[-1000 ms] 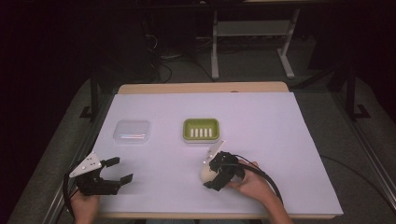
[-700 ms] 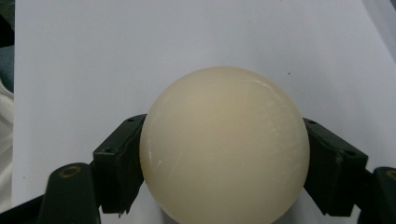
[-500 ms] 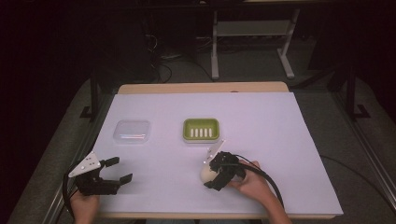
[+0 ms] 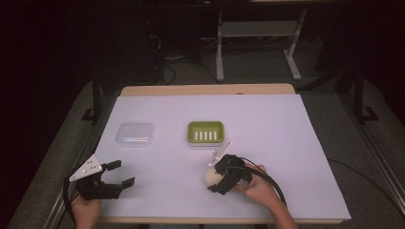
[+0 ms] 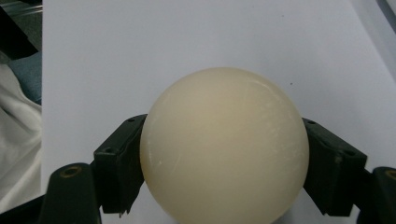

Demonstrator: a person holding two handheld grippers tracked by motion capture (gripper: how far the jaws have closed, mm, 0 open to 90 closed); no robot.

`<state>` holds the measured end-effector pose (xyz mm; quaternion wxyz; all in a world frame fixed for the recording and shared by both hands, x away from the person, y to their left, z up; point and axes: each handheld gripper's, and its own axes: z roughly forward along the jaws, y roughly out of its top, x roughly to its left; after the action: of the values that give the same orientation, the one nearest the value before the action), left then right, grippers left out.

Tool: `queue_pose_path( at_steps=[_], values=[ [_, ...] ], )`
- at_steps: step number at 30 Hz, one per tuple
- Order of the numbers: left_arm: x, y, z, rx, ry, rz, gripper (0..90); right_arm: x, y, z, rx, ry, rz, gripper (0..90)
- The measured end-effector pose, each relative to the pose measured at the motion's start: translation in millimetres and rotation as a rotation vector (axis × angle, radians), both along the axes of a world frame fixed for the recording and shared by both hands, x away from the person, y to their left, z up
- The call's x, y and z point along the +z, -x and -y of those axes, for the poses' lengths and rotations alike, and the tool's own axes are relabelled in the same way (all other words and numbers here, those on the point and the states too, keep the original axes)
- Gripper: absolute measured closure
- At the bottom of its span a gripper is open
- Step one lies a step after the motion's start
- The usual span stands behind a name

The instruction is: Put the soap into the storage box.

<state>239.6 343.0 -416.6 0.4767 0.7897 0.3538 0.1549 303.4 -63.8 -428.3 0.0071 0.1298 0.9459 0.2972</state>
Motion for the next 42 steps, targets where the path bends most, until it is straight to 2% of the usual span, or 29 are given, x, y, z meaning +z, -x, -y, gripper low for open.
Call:
queue_pose_path(
  at_steps=[3, 5, 8, 11, 14, 19, 26, 35, 42],
  values=[
    [-0.4, 0.4, 0.3, 0.002, 0.002, -0.003, 13.3, 2.4, 0.1, -1.2, 0.006, 0.006, 0.011, 23.2],
    [-0.3, 0.4, -0.6, 0.003, 0.001, -0.002, 13.3, 3.3, -0.4, -1.0, 0.004, 0.001, -0.003, 23.2],
    [-0.3, 0.5, -1.5, 0.006, 0.0, -0.003, 13.3, 5.7, -1.7, -1.1, 0.016, 0.011, -0.002, 23.2],
    [-0.3, 0.5, -1.4, 0.006, 0.0, -0.002, 13.3, 13.3, -3.2, -0.2, 0.023, -0.008, -0.005, 23.3],
    [-0.2, 0.5, -0.7, 0.006, 0.001, -0.002, 13.3, 22.4, -5.8, -0.3, 0.031, -0.007, 0.005, 23.2],
    [0.0, 0.7, -0.2, 0.005, 0.0, -0.002, 13.3, 28.8, -9.0, -1.2, 0.036, -0.009, 0.0, 23.3],
    [0.1, 0.5, -0.9, 0.007, 0.002, -0.001, 13.3, 40.7, -19.3, -4.4, 0.055, -0.024, -0.011, 23.3],
    [0.4, 0.3, -1.3, 0.004, 0.0, 0.002, 13.3, 53.1, -28.4, -3.2, 0.05, -0.048, -0.005, 23.3],
    [0.2, 0.1, 1.4, 0.003, 0.005, -0.001, 13.3, 58.5, -38.8, -6.4, 0.051, -0.039, -0.009, 23.3]
  ],
)
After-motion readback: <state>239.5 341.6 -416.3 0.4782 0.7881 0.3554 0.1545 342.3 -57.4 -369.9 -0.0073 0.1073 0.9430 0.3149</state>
